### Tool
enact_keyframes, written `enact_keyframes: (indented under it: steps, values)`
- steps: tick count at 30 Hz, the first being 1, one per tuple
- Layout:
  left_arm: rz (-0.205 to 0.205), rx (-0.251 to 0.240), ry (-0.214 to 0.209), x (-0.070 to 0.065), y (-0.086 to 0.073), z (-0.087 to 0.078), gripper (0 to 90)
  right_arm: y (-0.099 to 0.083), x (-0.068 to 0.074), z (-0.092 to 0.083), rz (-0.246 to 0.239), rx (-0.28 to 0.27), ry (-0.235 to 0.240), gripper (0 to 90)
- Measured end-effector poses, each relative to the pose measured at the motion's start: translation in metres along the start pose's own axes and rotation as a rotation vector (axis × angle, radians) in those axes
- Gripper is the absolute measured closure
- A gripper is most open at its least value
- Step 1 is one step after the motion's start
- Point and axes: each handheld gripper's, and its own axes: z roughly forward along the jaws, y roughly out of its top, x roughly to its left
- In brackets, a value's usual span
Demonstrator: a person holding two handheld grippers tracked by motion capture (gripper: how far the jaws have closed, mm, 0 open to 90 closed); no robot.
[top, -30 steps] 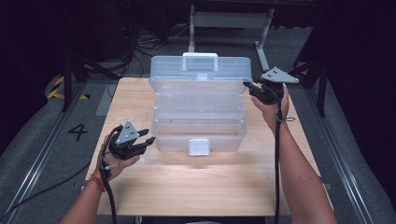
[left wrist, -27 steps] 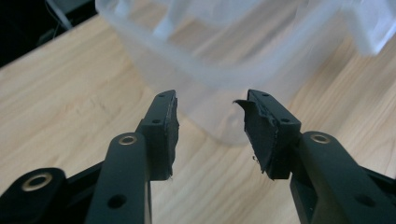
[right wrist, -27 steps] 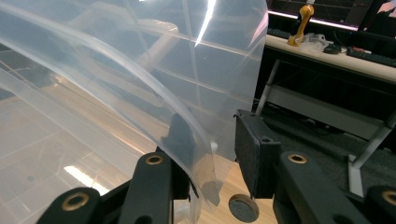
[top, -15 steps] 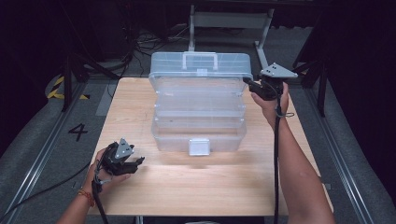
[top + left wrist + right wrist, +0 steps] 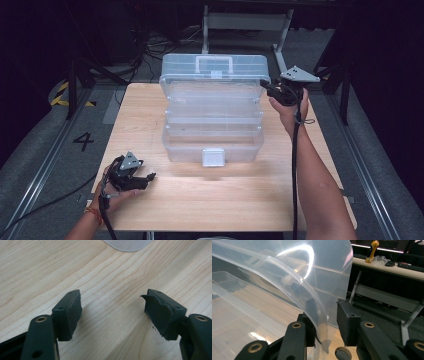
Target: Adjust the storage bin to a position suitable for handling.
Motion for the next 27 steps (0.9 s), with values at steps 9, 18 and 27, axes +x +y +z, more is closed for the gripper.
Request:
enact_keyframes:
  steps: [9, 18, 27]
  values:
    - [-0.018, -0.001, -0.008, 0.002, -0.001, 0.001, 26.7, 0.005, -0.001, 0.006, 0.004, -0.01, -0.019, 70.9]
    - [-0.02, 0.0, -0.007, 0.002, -0.001, 0.001, 26.7, 0.019, 0.001, 0.006, -0.011, -0.049, -0.055, 69.2]
    - [-0.02, -0.001, -0.01, 0.002, -0.001, 0.001, 26.5, 0.021, 0.002, 0.01, -0.074, -0.031, -0.121, 74.2]
